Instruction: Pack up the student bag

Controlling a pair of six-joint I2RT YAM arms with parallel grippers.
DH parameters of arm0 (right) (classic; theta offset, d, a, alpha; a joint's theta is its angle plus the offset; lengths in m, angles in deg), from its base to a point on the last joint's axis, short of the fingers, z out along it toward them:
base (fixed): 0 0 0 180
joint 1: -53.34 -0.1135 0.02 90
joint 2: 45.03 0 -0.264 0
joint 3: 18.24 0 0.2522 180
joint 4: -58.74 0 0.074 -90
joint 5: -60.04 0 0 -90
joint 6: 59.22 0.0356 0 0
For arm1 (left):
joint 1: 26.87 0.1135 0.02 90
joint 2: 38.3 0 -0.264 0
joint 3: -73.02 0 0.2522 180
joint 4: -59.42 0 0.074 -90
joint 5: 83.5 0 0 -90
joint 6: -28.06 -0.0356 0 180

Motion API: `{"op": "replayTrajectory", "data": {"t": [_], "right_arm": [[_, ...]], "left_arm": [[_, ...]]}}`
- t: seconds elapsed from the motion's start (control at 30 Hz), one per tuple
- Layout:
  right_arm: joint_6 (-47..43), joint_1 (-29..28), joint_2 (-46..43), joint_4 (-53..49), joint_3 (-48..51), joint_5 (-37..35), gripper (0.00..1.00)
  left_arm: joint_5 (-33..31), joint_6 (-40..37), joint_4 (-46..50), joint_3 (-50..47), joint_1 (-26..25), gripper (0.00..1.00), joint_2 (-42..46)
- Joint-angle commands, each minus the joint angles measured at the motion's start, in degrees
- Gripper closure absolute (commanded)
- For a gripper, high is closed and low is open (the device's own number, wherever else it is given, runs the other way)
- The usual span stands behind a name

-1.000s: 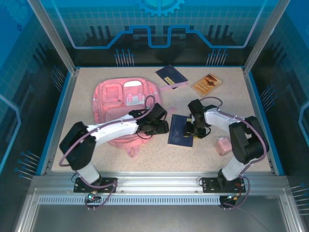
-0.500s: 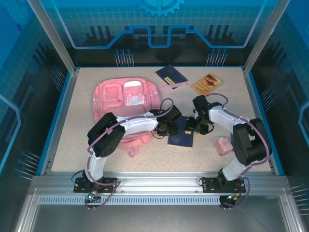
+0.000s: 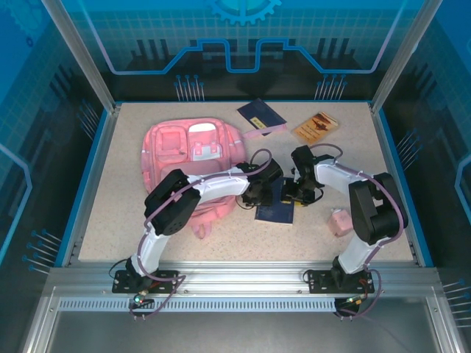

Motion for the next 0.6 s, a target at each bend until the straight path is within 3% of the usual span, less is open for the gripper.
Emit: {"op": "replayTrajectory", "data": {"t": [0.0, 0.17, 0.33, 0.47, 0.57], "right_arm": [[0.09, -0.56, -2.57, -0.67, -2.14, 4.91, 0.60], [0.73, -0.65, -5.82, -3.09, -3.24, 4.16, 0.67], [1.51, -0.65, -6.37, -3.23, -3.04, 4.47, 0.83], [2.11, -0.07, -7.89, -2.63, -1.95, 3.16, 0.98], [1.59, 1.10, -10.32, -1.49, -0.98, 3.18, 1.00]], "left_arm": [[0.68, -1.56, 4.65, -0.13, -1.48, 0.62, -6.06], [0.88, -1.41, 5.20, 0.06, -1.66, 0.65, -7.37], [1.21, -1.38, 5.46, 0.51, -1.61, 0.66, -6.91], [1.07, -2.36, 5.33, 0.24, -1.35, 0.64, -1.48], [2.05, -3.62, 4.46, -0.04, -0.18, 0.59, 4.26]]}}
